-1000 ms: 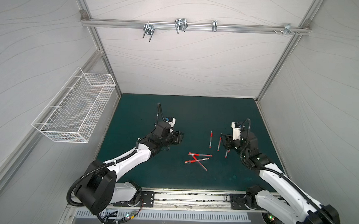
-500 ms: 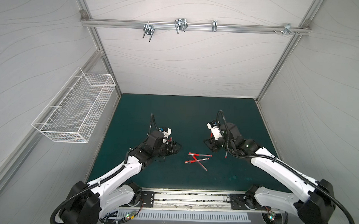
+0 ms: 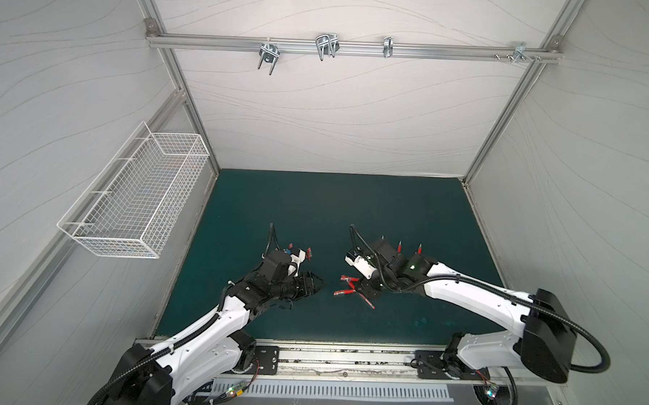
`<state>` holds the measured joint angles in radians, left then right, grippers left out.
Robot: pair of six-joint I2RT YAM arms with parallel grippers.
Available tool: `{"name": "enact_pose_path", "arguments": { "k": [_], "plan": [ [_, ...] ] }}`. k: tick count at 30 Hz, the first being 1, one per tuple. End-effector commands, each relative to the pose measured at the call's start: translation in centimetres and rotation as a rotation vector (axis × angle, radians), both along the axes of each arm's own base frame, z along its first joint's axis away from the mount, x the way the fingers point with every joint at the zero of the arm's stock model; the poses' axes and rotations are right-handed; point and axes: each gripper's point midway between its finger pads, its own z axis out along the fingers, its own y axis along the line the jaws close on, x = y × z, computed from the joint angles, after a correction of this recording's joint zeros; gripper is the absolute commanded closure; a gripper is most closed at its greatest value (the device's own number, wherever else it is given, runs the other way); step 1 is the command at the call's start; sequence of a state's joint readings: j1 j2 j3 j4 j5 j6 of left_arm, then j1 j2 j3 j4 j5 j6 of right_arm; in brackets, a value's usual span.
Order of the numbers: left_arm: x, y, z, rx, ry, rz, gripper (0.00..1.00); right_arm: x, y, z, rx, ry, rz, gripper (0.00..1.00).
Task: Remove pen caps from pens
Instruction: Pick up the pen from the bottom-center of the table.
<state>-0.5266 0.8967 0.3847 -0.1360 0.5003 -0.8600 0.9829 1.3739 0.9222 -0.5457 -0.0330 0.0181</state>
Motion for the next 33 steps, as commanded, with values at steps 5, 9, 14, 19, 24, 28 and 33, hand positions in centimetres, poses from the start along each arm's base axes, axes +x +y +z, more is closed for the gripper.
{"name": "enact_pose_path", "arguments": {
  "k": [5, 9, 14, 19, 24, 28, 33],
  "plan": [
    [-0.2, -0.3, 0.7, -0.031, 0.007, -0.004, 0.54, 0.4, 0.6, -1.8, -0.140, -0.048, 0.106, 0.59],
    [-0.4, -0.1, 0.6, -0.024, 0.006, -0.002, 0.54, 0.7, 0.9, -2.8, -0.171, -0.051, 0.130, 0.58],
    [-0.4, 0.1, 0.3, -0.013, 0.014, 0.007, 0.55, 1.0, 1.2, -4.3, -0.198, -0.053, 0.148, 0.56],
    [-0.5, 0.1, -0.1, -0.007, 0.029, 0.005, 0.55, 1.1, 1.5, -5.4, -0.215, -0.036, 0.164, 0.57],
    [-0.5, 0.0, -0.2, -0.008, 0.031, 0.004, 0.55, 1.1, 1.8, -6.1, -0.223, -0.024, 0.175, 0.59],
    [-0.5, 0.0, 0.0, -0.013, 0.029, 0.003, 0.55, 1.3, 2.0, -6.5, -0.230, -0.023, 0.173, 0.60],
    [-0.4, 0.0, 0.1, -0.011, 0.026, 0.003, 0.56, 1.5, 2.2, -6.8, -0.243, -0.039, 0.201, 0.60]
  ]
}}
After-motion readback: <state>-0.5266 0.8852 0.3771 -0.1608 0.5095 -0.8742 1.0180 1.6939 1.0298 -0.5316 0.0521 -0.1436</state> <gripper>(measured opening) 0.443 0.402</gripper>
